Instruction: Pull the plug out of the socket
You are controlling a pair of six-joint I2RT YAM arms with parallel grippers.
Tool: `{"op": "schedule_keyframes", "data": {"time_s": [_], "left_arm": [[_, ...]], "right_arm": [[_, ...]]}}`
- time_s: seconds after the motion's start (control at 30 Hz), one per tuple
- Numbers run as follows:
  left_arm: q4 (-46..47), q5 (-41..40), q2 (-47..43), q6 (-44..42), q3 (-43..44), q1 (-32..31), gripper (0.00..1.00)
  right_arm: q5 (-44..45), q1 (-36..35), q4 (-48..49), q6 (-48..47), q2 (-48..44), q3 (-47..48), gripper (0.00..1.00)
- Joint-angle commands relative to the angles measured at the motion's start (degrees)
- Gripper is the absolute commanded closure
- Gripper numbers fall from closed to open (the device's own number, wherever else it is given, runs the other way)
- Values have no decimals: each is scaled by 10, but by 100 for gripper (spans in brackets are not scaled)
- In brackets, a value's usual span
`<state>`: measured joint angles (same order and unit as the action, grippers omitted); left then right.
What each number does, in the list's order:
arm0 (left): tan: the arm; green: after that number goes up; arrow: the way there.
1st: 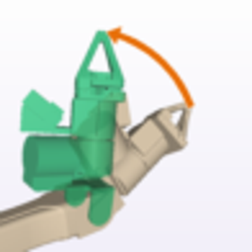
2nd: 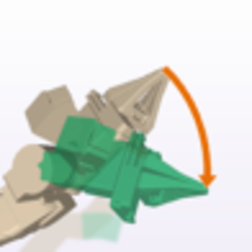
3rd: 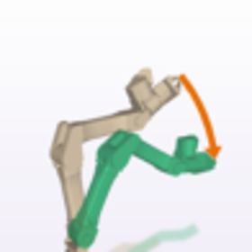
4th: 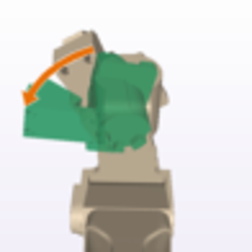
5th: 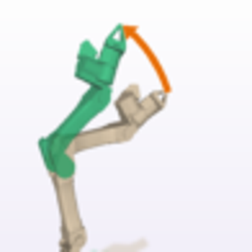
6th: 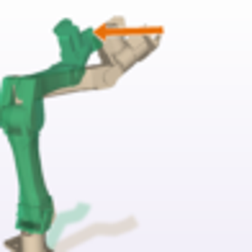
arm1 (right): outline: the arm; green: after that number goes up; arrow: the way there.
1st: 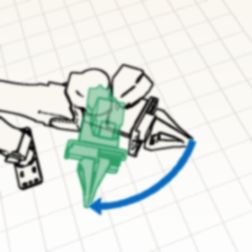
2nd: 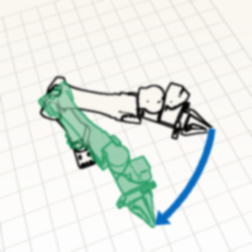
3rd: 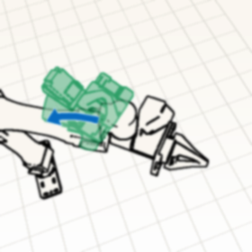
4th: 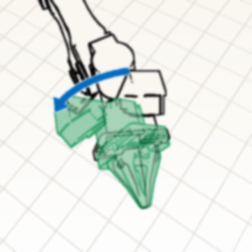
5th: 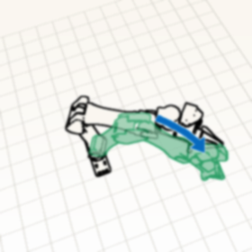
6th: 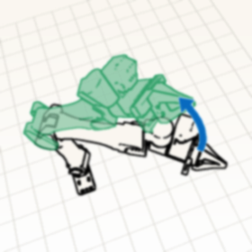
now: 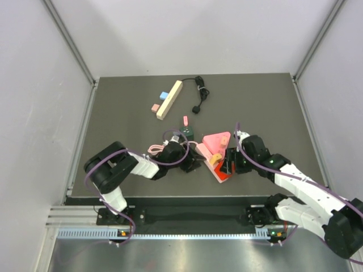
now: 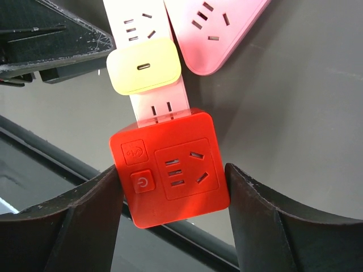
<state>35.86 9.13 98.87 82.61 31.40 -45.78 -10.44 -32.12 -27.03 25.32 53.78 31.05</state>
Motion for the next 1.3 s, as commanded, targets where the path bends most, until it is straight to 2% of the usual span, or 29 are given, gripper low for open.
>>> {"op": "schedule_keyframes", "data": {"time_s": [0.0, 0.2, 0.33, 0.43, 0.67, 0.77, 0.87, 0.9, 0.93, 1.1, 1.2, 1.27], "left_arm": [[25, -47, -23, 8, -12, -7, 45], [36, -60, -33, 12, -20, -13, 43], [82, -53, -16, 28, -24, -16, 36], [80, -44, 0, 30, -9, -18, 32], [70, -39, 38, 28, 17, -20, 37], [77, -39, 51, 26, 20, -20, 44], [70, -37, 59, 15, 36, -20, 52], [64, -37, 60, 5, 39, -21, 55], [48, -38, 57, 0, 47, -21, 63], [-5, -59, 31, -29, 51, -25, 82], [-45, -68, 18, -48, 61, -29, 97], [-69, -76, 12, -60, 67, -33, 100]], "right_arm": [[-26, -11, 36, 12, -10, 0, 80], [-29, -13, 39, 17, -15, -3, 80], [-31, -12, 41, 17, -15, -6, 80], [-37, -14, 43, 17, -16, -7, 80], [-38, -17, 50, 23, -17, -6, 80], [-40, -19, 50, 24, -16, -6, 79], [-41, -19, 48, 23, -17, -8, 68], [-40, -20, 48, 22, -17, -8, 60], [-39, -20, 47, 22, -16, -8, 58], [-28, -26, 45, 17, -4, -6, 39], [-22, -36, 53, 17, 11, -6, 34], [-9, -46, 54, 21, 25, 1, 33]]}}
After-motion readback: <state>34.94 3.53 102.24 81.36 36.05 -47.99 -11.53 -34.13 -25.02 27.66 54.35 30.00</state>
